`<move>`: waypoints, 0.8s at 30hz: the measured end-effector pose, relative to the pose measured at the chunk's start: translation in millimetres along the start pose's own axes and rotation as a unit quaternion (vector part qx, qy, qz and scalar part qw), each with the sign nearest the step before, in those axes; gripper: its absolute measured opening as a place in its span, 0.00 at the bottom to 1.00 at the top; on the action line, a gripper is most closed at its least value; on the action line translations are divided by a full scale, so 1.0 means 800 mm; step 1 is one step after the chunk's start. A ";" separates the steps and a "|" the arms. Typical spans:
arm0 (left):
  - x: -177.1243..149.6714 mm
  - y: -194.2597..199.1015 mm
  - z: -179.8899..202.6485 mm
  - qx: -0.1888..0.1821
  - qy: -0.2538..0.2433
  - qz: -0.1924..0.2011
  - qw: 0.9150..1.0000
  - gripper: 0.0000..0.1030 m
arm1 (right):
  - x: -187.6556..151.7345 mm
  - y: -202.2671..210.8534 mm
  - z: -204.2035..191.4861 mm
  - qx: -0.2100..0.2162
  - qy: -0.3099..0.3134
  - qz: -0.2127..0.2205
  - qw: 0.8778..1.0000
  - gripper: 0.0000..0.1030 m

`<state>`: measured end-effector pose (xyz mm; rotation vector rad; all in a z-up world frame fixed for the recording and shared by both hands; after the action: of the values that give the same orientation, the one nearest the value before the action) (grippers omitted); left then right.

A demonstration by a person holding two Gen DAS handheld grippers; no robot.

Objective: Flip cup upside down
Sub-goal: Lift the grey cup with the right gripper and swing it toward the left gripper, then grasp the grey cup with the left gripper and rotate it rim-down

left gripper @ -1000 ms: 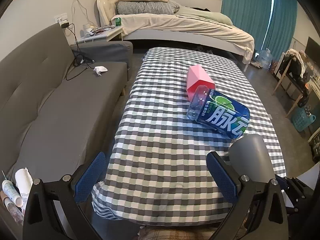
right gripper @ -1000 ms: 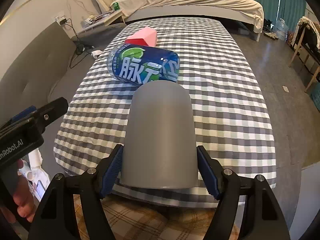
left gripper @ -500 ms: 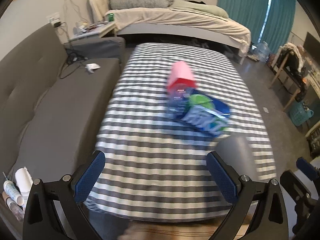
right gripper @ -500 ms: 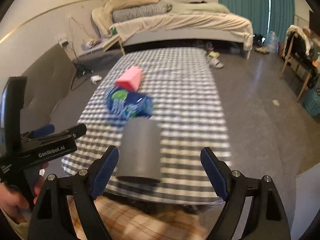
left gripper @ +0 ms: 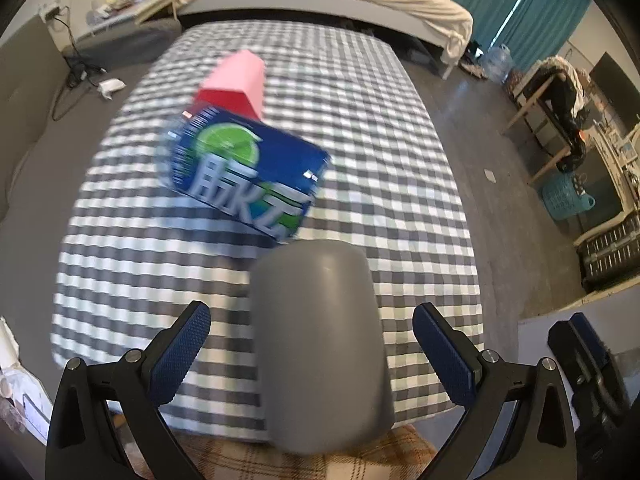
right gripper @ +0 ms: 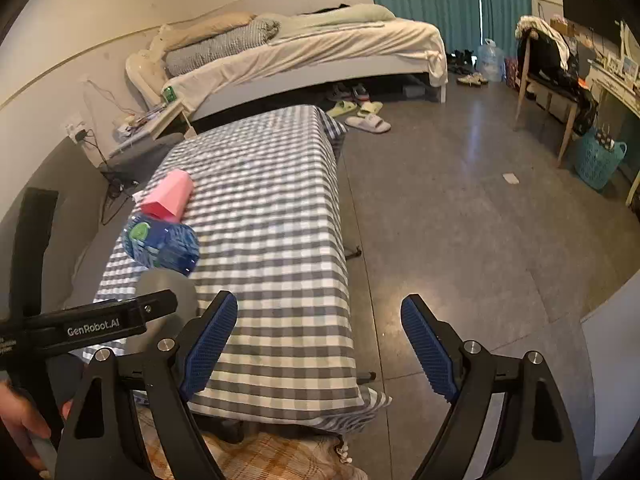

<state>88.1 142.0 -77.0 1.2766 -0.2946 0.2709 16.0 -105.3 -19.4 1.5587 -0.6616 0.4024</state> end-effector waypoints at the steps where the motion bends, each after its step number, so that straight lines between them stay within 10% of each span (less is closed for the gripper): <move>1: 0.002 -0.007 0.001 -0.004 0.002 -0.008 1.000 1.00 | -0.002 -0.003 0.002 0.001 -0.001 -0.003 1.000 0.82; 6: 0.010 -0.030 -0.002 -0.016 0.013 -0.033 0.999 0.99 | -0.012 -0.022 0.001 0.006 -0.002 -0.016 1.000 0.82; 12: 0.017 -0.033 -0.014 -0.023 0.024 -0.042 0.999 0.72 | -0.012 -0.032 -0.005 0.007 0.006 -0.021 1.000 0.82; 24: 0.024 0.019 -0.015 -0.019 -0.009 0.018 1.000 0.72 | -0.016 -0.022 -0.024 0.007 0.016 -0.015 1.000 0.82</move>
<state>101.5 158.0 -59.4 1.2387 -0.3366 0.2831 19.5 -83.9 -39.2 1.5710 -0.6110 0.4087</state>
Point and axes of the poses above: each gripper's, at about its wrist camera, not at the fingertips, and y roughly against the way its jaws point, z to its right, x to its top, the point moved 2 cm from there along -y, roughly the way its jaws point, and after that the axes turned 6 degrees about -x, right-handed, at the moved point
